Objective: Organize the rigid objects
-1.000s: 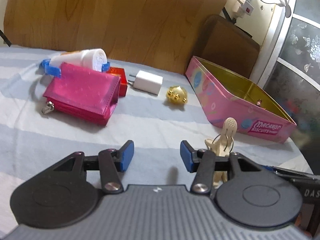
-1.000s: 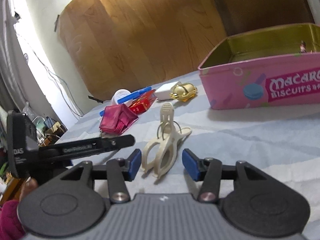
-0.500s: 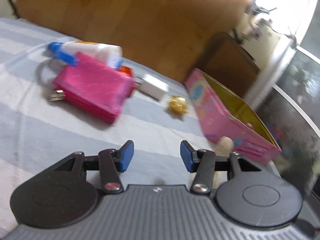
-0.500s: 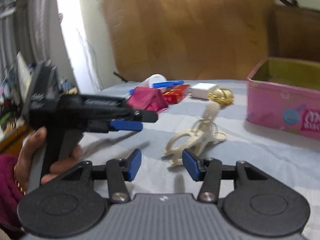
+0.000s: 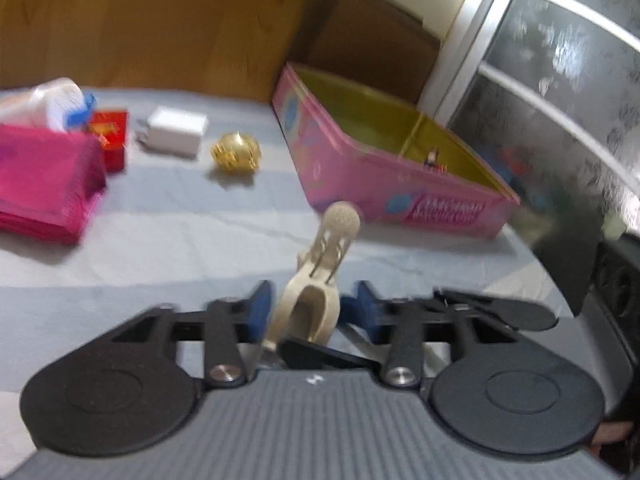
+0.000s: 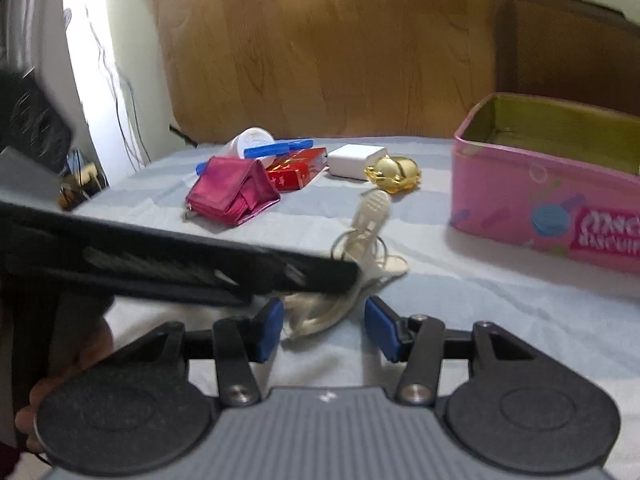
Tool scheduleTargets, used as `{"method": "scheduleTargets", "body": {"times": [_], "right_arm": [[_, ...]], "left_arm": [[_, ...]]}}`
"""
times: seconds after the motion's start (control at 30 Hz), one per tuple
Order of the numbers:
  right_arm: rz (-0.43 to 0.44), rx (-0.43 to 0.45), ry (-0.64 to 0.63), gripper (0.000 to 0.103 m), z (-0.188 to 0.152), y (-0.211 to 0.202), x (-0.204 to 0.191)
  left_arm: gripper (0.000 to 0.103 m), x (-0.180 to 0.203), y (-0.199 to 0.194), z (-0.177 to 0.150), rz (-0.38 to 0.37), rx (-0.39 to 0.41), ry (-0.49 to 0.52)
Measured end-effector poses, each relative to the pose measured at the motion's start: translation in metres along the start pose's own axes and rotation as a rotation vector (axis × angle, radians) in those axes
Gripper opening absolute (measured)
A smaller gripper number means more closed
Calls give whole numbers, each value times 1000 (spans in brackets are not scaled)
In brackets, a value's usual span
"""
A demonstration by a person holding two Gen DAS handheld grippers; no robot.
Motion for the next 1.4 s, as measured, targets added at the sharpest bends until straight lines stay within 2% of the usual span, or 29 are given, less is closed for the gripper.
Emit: {"method": "scheduleTargets", "body": {"times": [0.03, 0.1, 0.17, 0.33, 0.5, 0.6, 0.67, 0.7, 0.77, 0.9, 1.0, 1.1, 1.23, 1.33, 1.4], "right_arm": [[-20, 7, -14, 44, 1, 0, -3], [-32, 31, -10, 42, 2, -3, -2], [-39, 96, -10, 29, 1, -15, 0], [-141, 288, -12, 28, 9, -49, 12], [-262, 418, 29, 29, 26, -63, 46], [-314, 439, 57, 29, 38, -53, 72], [-353, 445, 101, 29, 45, -44, 89], [-364, 447, 135, 32, 46, -39, 99], [-387, 397, 199, 34, 50, -28, 117], [-357, 398, 286, 35, 47, -33, 137], [-362, 401, 290, 37, 45, -32, 138], [-388, 416, 279, 39, 44, -31, 132], [-385, 445, 291, 39, 38, -34, 132], [-378, 473, 304, 39, 35, -39, 132], [-366, 492, 310, 39, 34, -42, 130]], "left_arm": [[38, 1, 2, 1, 16, 5, 0], [37, 2, -5, 5, 1, 20, -4], [32, 7, -17, 12, -29, 62, 6], [32, 38, -28, 50, -74, 154, 85], [34, 72, -6, 97, -75, 193, 158], [38, 80, 22, 123, -54, 180, 155], [56, 81, 37, 136, -18, 165, 126], [58, 81, 42, 139, 10, 165, 112], [58, 80, 51, 143, 47, 162, 95], [58, 75, 59, 139, 74, 162, 58], [58, 74, 54, 131, 91, 164, 46], [58, 71, 35, 115, 116, 199, 53], [58, 52, 3, 86, 155, 240, 41], [58, 23, -24, 53, 194, 257, 1], [58, -4, -40, 29, 246, 262, -48]]}}
Point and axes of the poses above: each gripper's, at about its wrist camera, not at the fingertips, and y roughly the way its jaws point, x to its right, z to its top, the point moved 2 cm from there along y, roughly the way its jaws point, and after that the axes turned 15 degrees about -x, right-handed, at the moved point
